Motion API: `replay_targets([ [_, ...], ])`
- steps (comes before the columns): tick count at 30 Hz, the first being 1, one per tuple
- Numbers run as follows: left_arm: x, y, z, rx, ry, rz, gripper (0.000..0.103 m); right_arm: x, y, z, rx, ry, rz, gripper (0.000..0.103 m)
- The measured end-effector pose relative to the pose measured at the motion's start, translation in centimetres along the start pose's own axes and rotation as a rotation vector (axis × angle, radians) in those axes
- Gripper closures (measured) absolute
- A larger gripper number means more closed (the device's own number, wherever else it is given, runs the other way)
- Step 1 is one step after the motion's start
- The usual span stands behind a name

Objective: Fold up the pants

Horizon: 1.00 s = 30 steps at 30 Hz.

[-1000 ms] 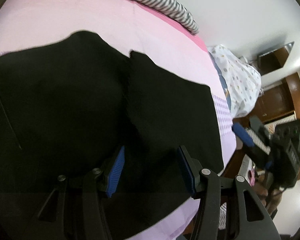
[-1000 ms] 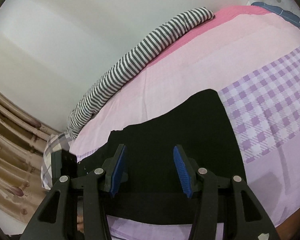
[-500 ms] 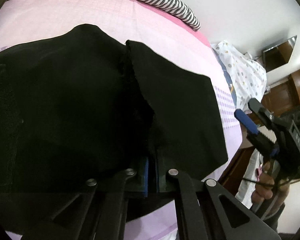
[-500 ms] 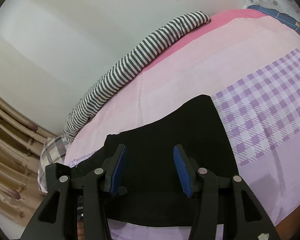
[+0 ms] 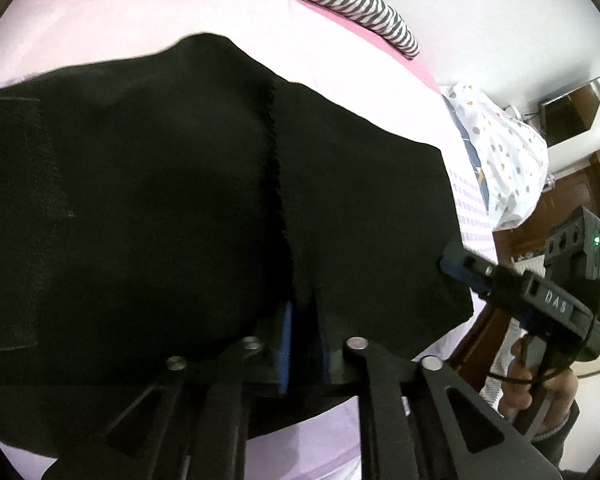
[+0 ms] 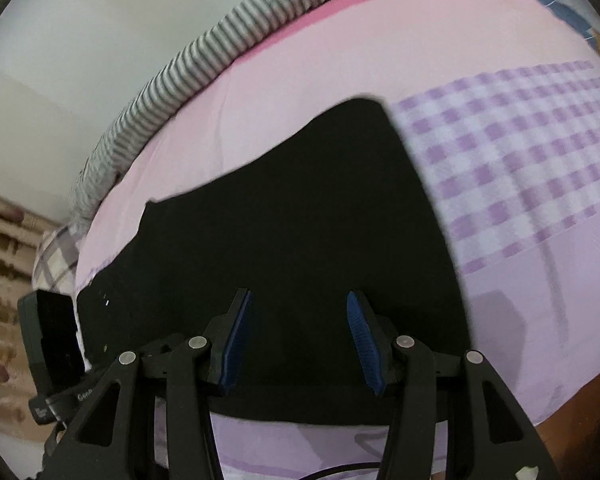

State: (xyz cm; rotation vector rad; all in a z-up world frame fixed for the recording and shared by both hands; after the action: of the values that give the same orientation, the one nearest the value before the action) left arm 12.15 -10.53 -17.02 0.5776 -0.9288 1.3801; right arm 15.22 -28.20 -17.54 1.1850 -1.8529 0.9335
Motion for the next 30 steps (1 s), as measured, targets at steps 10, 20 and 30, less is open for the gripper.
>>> replay_targets([
  [10,7.7,2.1,-4.9,0.079,-0.064,0.184,0.066,-3.3,3.5,-5.0,0.148,-0.039,-0.112,0.055],
  [20,14.0,6.5,-13.6,0.357,-0.040,0.318,0.061,-5.3,4.4,-9.2,0.221,-0.055,-0.147,0.050],
  [30,14.2,10.1,-19.5,0.606,0.082,0.368,0.061,-6.6,4.9,-13.4,0.238,-0.162,-0.173,0.050],
])
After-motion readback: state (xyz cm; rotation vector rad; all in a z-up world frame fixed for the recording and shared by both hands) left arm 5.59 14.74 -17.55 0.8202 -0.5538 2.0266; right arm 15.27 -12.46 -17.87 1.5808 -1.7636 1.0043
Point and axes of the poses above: each gripper's, at about its wrist camera, not at the fingertips, and x roughly against the way its jaws point, z to its right, y to its underside, the point moved 7 cm from there along -x, roughly the way its jaws point, and after that the axes turned 7 degrees about -z, right-handed, at the moved point
